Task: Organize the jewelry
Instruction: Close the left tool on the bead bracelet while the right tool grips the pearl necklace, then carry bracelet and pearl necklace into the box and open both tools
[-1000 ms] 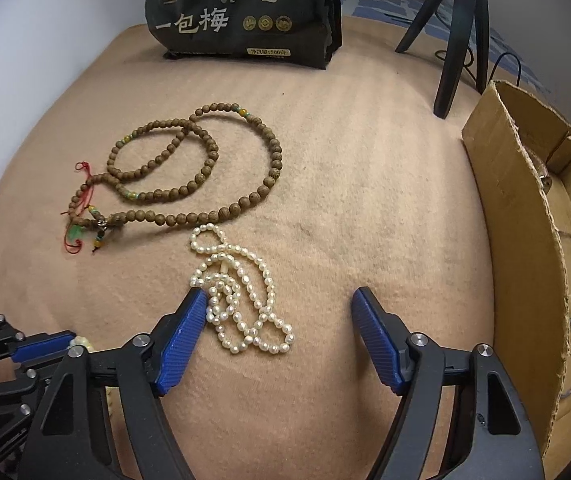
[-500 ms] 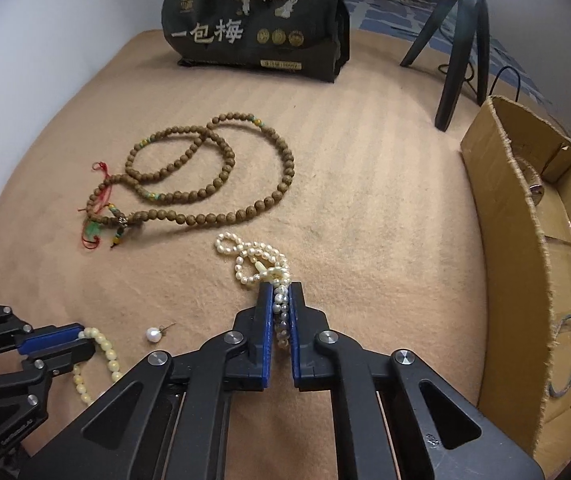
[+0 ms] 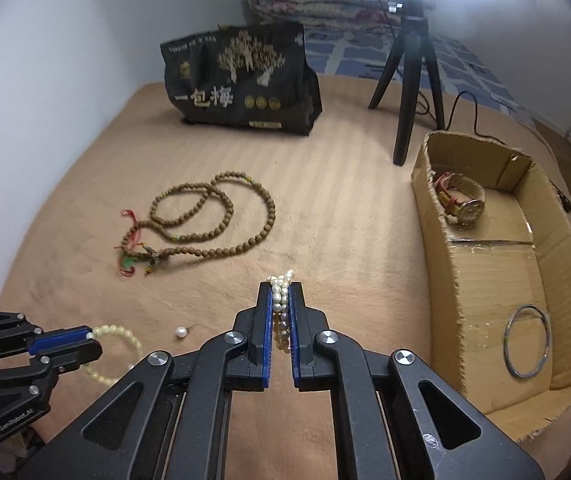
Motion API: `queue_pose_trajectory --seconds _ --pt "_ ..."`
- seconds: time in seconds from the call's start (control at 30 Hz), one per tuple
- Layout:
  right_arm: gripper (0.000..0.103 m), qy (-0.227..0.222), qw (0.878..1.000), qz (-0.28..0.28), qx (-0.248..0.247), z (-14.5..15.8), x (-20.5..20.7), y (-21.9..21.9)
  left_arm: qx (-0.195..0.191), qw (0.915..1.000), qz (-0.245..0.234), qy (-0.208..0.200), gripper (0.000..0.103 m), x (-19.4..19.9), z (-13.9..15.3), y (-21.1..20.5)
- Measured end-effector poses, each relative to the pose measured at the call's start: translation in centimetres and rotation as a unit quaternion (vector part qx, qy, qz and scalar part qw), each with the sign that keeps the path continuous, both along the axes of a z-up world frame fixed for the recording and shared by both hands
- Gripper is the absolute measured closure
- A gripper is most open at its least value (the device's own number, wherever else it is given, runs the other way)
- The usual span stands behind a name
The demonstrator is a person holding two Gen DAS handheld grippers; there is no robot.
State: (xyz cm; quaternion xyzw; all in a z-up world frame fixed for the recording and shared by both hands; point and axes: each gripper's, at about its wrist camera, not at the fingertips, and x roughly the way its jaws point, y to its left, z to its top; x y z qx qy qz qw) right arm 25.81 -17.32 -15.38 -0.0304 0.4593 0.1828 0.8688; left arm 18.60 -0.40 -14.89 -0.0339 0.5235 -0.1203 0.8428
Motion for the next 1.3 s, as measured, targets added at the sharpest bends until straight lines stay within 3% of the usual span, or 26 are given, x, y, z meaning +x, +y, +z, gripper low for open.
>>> queue_pose_trajectory --seconds 0.37,0.7,1.3 --pt "0.097 -0.037 0.999 -0.012 0.024 3.4 -1.8 -2.2 -0.038 0.9986 -0.003 -0.036 0.098 0.1 3.4 -2.3" --pt "0.097 -0.064 0.995 -0.065 0.046 5.6 -2.3 -8.2 -0.070 0.9958 -0.014 -0.057 0.098 1.1 5.7 -5.4" --pt "0.097 -0.073 0.985 -0.147 0.049 5.6 -2.0 -18.0 -0.117 0.9893 -0.050 -0.072 0.098 4.4 7.3 -14.7"
